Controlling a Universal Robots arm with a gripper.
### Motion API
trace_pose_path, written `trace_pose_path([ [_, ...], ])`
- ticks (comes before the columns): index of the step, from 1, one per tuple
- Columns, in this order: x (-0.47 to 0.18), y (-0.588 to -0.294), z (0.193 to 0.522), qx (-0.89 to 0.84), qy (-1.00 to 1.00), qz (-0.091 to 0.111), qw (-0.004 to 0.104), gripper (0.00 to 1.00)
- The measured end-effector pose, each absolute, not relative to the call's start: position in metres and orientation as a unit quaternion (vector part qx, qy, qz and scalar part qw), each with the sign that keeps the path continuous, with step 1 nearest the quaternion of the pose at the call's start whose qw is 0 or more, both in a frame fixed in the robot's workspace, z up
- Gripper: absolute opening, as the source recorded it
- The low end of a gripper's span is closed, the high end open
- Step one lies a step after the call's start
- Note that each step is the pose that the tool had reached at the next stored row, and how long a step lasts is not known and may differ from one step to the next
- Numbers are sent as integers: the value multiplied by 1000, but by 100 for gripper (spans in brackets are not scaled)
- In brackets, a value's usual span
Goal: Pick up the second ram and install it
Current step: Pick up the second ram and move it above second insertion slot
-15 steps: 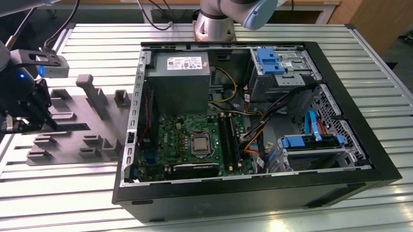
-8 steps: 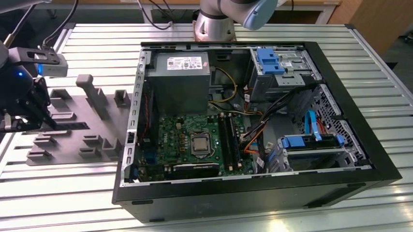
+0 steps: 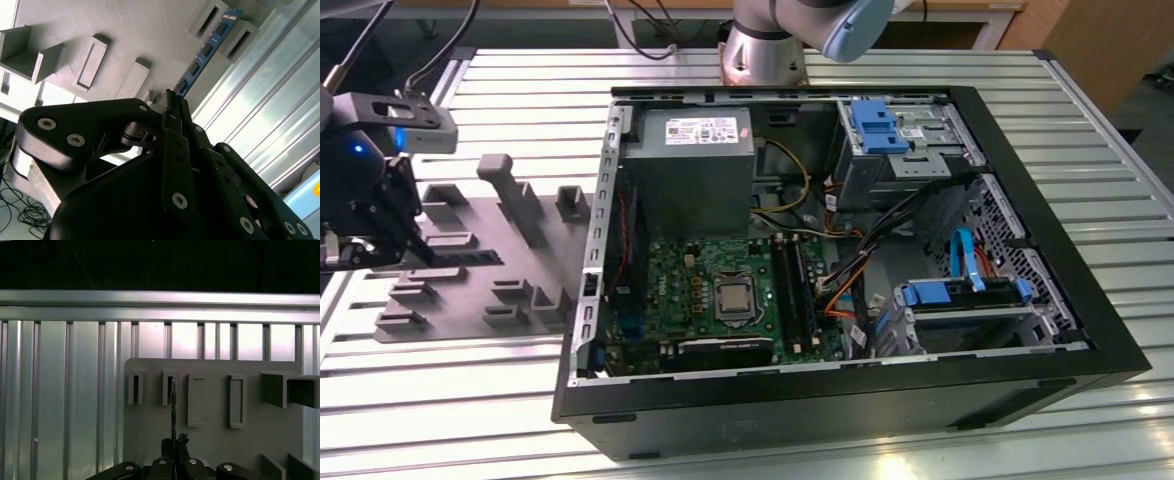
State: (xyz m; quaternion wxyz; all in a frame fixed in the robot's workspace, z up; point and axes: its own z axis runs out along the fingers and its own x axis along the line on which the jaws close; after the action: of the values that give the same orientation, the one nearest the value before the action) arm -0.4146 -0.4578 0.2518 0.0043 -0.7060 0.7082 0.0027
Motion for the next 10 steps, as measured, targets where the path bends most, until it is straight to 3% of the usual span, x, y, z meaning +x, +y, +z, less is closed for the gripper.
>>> trace_pose_path([
  [10, -415, -458, 258, -706, 708, 3, 4, 14],
])
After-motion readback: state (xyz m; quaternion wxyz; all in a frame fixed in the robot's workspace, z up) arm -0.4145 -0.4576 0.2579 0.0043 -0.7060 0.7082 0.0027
